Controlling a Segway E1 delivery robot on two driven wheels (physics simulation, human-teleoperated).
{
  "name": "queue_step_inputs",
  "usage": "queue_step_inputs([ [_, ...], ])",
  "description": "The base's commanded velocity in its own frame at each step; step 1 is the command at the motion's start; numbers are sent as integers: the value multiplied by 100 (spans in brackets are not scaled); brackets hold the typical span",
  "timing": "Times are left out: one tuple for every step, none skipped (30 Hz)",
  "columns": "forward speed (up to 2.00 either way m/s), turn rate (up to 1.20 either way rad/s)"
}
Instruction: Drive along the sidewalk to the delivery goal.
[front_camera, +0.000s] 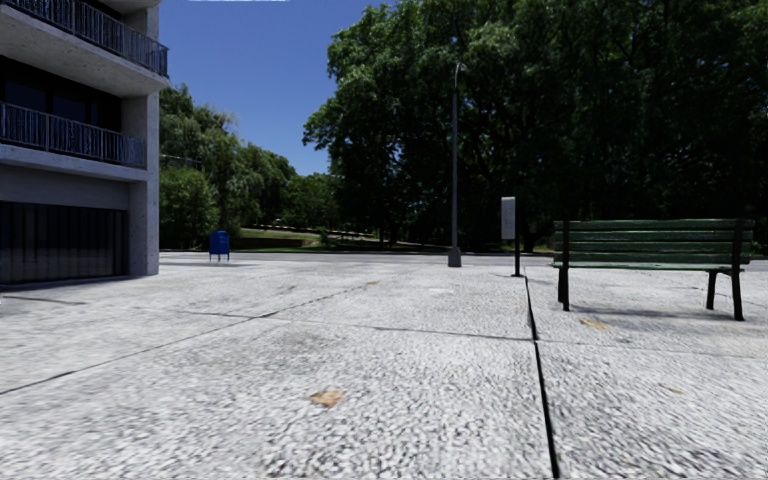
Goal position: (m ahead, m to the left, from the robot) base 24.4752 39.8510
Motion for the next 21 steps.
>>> queue_step_inputs([
  [200, 37],
  [200, 37],
  [200, 37],
  [200, 37],
  [200, 37],
  [200, 37],
  [200, 37],
  [200, 37],
  [200, 37],
  [200, 37],
  [200, 37],
  [200, 37],
  [200, 37],
  [200, 18],
  [200, 6],
  [200, 0],
  [200, 0],
  [200, 0],
  [200, 0],
  [200, 0],
  [200, 0],
])
